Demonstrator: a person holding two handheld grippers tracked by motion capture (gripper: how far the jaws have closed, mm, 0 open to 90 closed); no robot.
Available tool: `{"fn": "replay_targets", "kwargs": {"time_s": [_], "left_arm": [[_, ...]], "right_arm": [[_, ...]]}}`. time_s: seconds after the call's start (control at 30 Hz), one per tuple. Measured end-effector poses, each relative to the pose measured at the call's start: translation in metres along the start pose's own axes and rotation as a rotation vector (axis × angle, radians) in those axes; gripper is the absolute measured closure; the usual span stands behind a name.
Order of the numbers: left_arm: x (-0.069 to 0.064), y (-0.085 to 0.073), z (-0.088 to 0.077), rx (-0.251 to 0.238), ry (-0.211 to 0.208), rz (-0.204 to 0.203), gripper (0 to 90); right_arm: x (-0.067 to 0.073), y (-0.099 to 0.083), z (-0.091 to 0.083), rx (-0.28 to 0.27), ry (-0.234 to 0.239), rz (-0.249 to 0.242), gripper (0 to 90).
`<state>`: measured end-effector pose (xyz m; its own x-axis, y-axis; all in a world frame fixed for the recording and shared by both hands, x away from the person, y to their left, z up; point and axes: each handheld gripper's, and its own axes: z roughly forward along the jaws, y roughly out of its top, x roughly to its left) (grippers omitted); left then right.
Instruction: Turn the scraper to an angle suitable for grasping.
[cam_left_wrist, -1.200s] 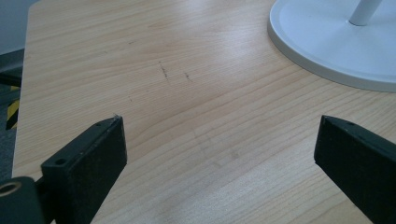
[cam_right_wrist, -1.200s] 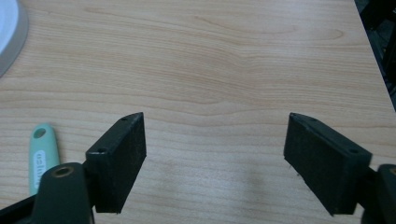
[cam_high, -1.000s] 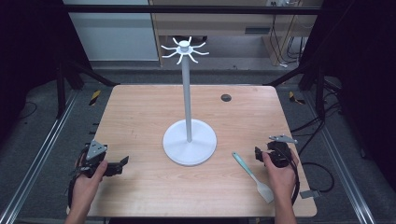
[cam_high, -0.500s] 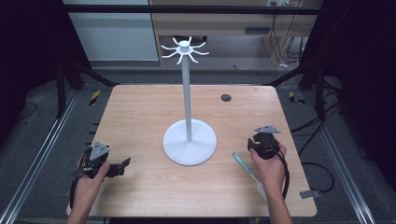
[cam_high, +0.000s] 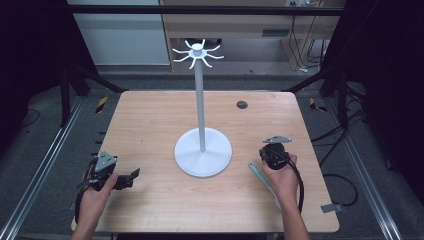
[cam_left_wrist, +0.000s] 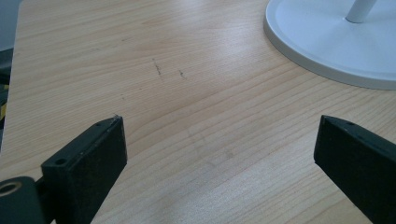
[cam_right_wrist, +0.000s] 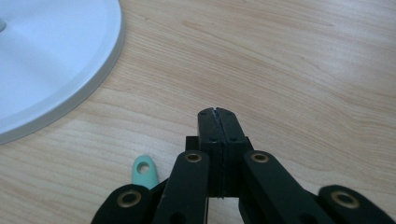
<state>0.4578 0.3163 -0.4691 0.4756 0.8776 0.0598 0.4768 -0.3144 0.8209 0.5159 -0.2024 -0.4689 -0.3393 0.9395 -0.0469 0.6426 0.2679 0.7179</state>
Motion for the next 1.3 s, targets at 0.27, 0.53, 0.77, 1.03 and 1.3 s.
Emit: {"fn": "replay_targets", "kwargs": {"time_s": [0.27, 0.53, 0.77, 1.03, 1.3], "left_arm": [[-0.001, 0.000, -0.004, -0.003, 0.002, 0.009, 2.2], [0.003, 0.002, -0.002, 0.000, 0.003, 0.000, 2.4], [0.003, 0.002, -0.003, -0.005, 0.003, 0.000, 2.5], [0.003, 0.002, -0.003, -0.001, 0.000, -0.003, 2.5], [0.002, 0.003, -0.003, -0.001, -0.003, 0.001, 2.6]], "right_arm": [[-0.001, -0.007, 0.003, 0.037, 0.053, 0.004, 90.0], [0.009, -0.010, 0.007, 0.096, 0.075, -0.027, 90.0], [0.011, -0.014, 0.003, 0.108, 0.077, -0.048, 90.0], [0.014, -0.016, 0.005, 0.130, 0.082, -0.058, 90.0], [0.014, -0.017, 0.004, 0.131, 0.131, -0.044, 90.0]]}}
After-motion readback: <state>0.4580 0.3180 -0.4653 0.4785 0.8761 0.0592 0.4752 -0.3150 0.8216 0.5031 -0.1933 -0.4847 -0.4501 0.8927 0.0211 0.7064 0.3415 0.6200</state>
